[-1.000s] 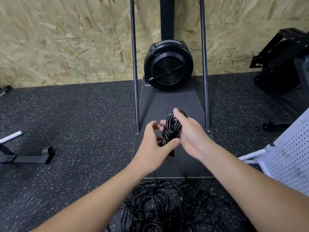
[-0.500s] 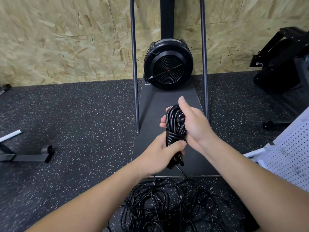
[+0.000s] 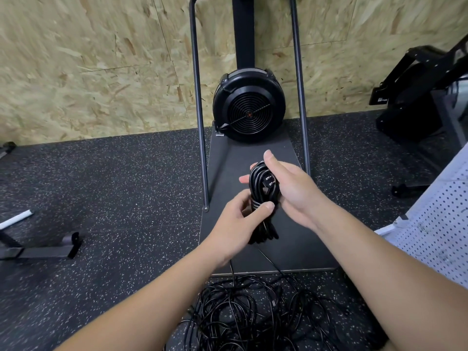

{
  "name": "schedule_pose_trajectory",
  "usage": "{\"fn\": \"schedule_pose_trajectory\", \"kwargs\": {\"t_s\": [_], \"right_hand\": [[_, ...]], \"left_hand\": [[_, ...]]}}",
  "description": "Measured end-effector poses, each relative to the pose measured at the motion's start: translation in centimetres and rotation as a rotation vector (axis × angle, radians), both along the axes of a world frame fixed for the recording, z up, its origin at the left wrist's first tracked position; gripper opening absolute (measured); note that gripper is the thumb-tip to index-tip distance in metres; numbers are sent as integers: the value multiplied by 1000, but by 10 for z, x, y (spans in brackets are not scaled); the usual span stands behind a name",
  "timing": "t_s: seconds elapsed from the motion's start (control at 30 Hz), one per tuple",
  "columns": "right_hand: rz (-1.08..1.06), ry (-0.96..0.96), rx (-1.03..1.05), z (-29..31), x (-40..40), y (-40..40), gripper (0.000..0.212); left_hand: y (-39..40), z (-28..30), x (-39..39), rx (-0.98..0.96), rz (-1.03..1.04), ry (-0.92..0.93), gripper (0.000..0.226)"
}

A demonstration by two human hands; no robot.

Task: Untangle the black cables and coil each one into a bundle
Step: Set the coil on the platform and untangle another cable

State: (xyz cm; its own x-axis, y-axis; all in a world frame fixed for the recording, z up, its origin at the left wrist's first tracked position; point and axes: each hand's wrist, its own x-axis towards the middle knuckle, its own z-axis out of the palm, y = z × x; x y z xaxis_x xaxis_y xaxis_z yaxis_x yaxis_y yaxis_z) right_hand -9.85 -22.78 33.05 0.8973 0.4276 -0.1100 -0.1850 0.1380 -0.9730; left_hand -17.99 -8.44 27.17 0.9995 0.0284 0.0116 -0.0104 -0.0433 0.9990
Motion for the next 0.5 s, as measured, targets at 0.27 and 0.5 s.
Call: {"fn": "schedule_pose_trajectory", "kwargs": {"t_s": [0.27,0.5], "right_hand": [[-100,134,-257,-34,34,-41,50],[-154,24,-495,-136,47,-114,32]], "left_hand": [[-30,-17,49,-190,84,126,26],[-89,-122,101,-230,28,335,27]]}}
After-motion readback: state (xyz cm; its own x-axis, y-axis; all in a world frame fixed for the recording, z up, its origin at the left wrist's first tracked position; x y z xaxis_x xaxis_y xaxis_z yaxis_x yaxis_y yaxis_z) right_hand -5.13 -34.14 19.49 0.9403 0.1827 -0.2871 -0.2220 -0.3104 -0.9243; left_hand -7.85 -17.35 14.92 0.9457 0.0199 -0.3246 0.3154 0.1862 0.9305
